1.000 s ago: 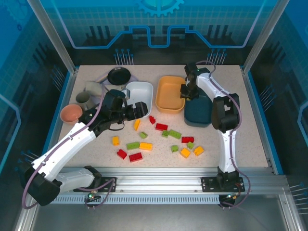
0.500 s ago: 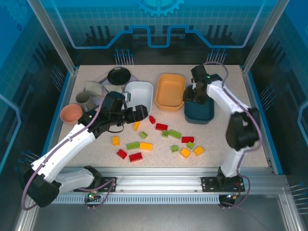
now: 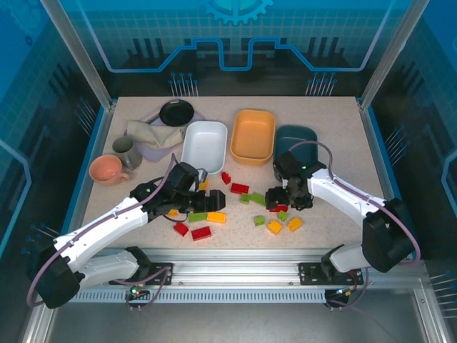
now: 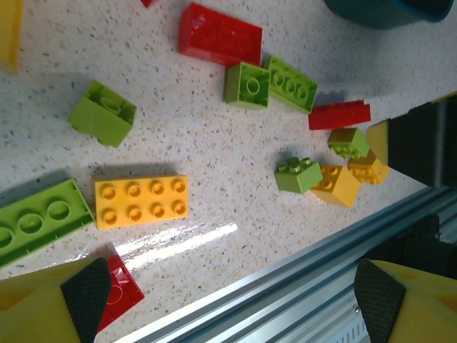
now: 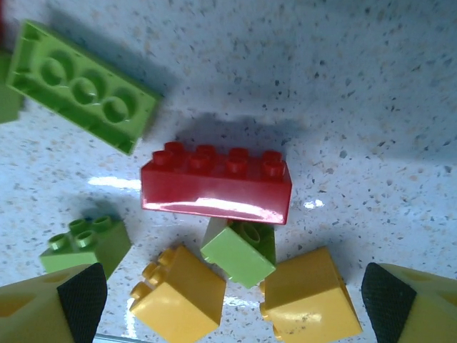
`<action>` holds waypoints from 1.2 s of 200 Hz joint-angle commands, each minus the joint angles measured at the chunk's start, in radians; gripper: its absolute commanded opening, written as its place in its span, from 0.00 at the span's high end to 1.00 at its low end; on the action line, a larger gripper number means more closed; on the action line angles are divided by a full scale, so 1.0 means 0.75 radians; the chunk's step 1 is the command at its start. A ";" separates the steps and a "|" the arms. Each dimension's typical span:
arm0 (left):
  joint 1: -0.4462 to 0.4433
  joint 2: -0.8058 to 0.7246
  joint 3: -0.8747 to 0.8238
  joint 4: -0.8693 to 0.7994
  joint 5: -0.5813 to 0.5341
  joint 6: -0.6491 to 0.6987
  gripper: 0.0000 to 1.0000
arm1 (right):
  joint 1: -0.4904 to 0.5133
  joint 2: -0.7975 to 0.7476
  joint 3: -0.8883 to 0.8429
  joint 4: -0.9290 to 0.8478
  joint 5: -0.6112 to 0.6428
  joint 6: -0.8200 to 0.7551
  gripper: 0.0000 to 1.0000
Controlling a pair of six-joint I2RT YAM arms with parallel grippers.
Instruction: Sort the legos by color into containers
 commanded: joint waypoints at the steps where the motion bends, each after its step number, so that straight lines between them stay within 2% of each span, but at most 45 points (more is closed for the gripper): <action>1: -0.024 -0.031 -0.024 0.050 0.022 -0.044 0.08 | 0.013 0.069 -0.017 0.059 -0.028 0.015 0.05; 63: -0.046 -0.054 -0.035 0.067 -0.028 -0.091 0.08 | 0.010 0.195 -0.022 0.143 -0.034 0.000 0.05; 92: -0.064 -0.053 -0.035 0.069 -0.044 -0.102 0.08 | 0.008 0.244 -0.018 0.172 -0.032 0.012 0.11; 140: -0.077 -0.054 -0.035 0.069 -0.066 -0.111 0.08 | 0.007 0.268 -0.023 0.170 -0.004 0.033 0.36; 151: -0.080 -0.054 -0.030 0.067 -0.074 -0.113 0.08 | 0.008 0.240 -0.022 0.162 0.021 0.037 0.44; 164: -0.081 -0.061 -0.020 0.056 -0.093 -0.121 0.08 | 0.023 0.167 -0.008 0.134 0.064 0.034 0.47; 185: -0.081 -0.085 0.008 0.030 -0.145 -0.139 0.08 | 0.069 0.060 0.107 0.040 0.142 0.013 0.50; 202: -0.081 -0.108 0.037 -0.009 -0.225 -0.160 0.08 | 0.084 0.057 0.232 0.009 0.167 -0.002 0.50; 220: -0.081 -0.128 0.051 -0.025 -0.297 -0.178 0.08 | 0.065 0.173 0.394 0.031 0.160 -0.018 0.50; 240: -0.077 -0.128 0.066 -0.043 -0.328 -0.191 0.08 | 0.041 0.413 0.663 0.039 0.155 -0.042 0.50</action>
